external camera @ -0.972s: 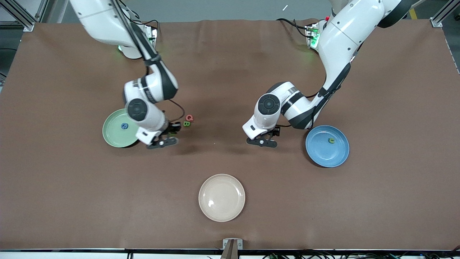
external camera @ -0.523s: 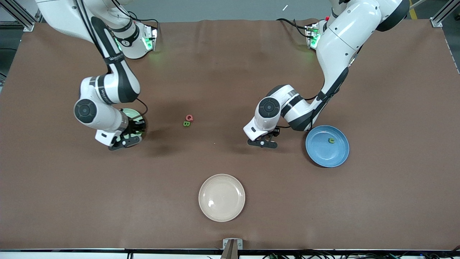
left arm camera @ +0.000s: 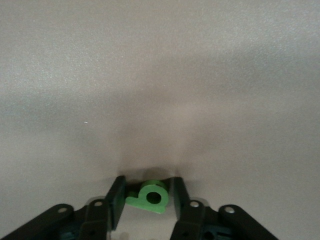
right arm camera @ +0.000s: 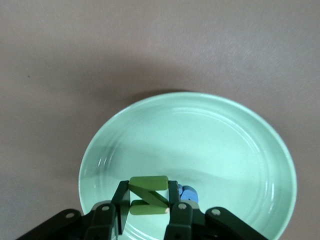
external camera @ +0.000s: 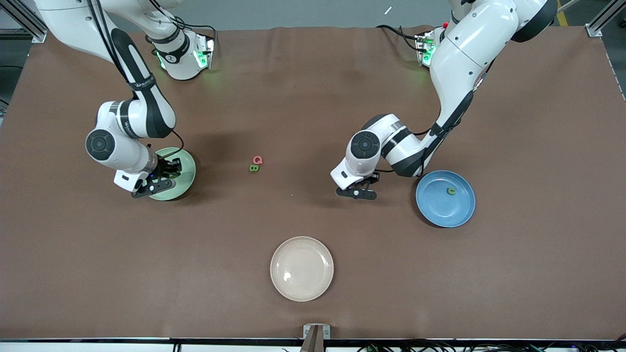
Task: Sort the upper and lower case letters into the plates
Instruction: 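Drop the green b in the blue plate while the right gripper reaches the B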
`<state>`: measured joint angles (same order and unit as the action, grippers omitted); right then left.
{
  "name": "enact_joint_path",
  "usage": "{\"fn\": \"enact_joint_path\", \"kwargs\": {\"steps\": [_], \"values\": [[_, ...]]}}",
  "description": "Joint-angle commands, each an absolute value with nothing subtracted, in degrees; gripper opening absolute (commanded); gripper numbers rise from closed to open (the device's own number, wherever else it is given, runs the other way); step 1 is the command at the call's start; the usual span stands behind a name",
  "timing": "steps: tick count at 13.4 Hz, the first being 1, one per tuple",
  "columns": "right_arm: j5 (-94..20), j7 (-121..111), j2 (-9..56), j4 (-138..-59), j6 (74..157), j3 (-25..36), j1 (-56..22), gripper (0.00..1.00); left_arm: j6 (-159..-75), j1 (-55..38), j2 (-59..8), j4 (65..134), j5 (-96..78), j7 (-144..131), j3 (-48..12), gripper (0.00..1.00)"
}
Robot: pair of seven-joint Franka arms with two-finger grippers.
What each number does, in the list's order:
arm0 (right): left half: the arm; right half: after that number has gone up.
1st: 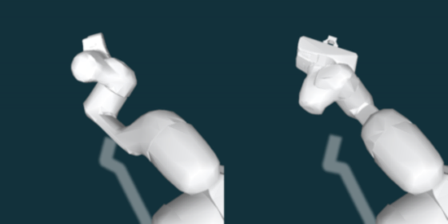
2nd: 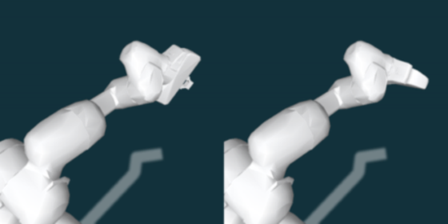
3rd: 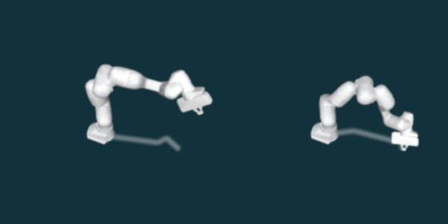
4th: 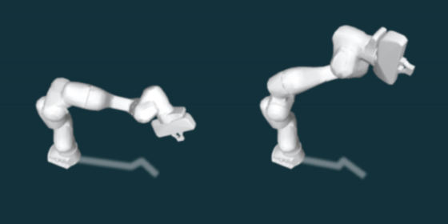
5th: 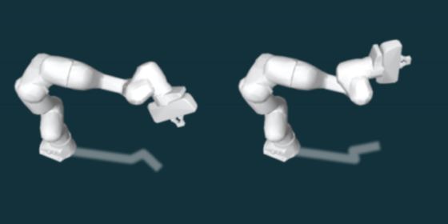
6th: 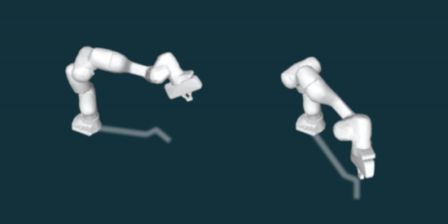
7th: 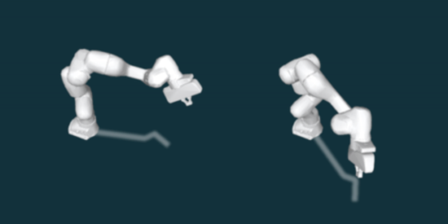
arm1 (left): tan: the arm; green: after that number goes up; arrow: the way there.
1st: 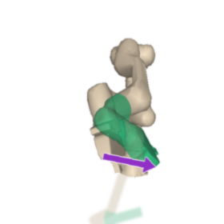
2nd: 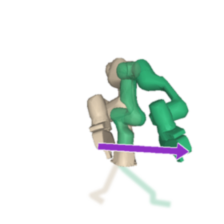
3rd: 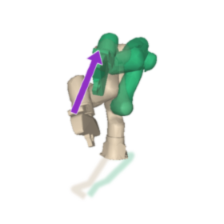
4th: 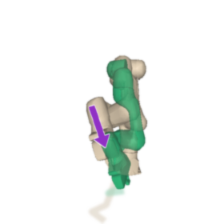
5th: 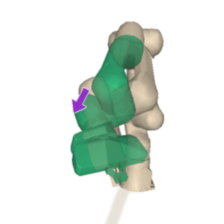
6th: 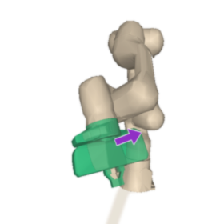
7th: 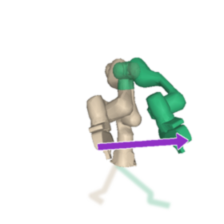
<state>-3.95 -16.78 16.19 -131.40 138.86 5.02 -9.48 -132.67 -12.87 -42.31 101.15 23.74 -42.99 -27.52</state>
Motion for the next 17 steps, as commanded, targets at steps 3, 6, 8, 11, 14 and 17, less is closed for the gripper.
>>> {"fn": "enact_joint_path", "kwargs": {"steps": [3, 6, 8, 11, 14, 17], "values": [[-3.16, -17.05, 14.94, -135.26, 141.68, 3.96, -8.35, 0.01, -131.84, -12.39, -41.23, 102.83, 24.96, -45.18, -27.25, 0.24], [-3.16, -16.88, 15.38, -135.35, 141.59, 3.96, -8.17, 0.35, -127.11, -10.99, -37.46, 102.74, 24.35, -43.95, -27.68, 0.24], [-3.25, -16.26, 15.21, -135.35, 141.33, 3.96, -8.09, 1.0, -124.12, -6.53, -34.64, 102.66, 24.08, -41.33, -30.39, 0.24], [-3.51, -16.08, 14.86, -135.09, 140.71, 3.87, -8.52, 1.0, -118.85, 5.93, -33.93, 102.74, 24.26, -35.71, -39.08, 0.24], [-3.78, -10.57, 13.81, -134.47, 138.87, 3.25, -10.01, 1.0, -118.48, 11.67, -34.27, 103.71, 25.4, -30.6, -39.99, 0.24], [-3.95, 0.58, 13.45, -134.21, 139.13, 3.25, -15.71, 1.0, -119.26, 15.99, -35.06, 104.24, 29.52, -26.2, -39.99, 0.24]]}}
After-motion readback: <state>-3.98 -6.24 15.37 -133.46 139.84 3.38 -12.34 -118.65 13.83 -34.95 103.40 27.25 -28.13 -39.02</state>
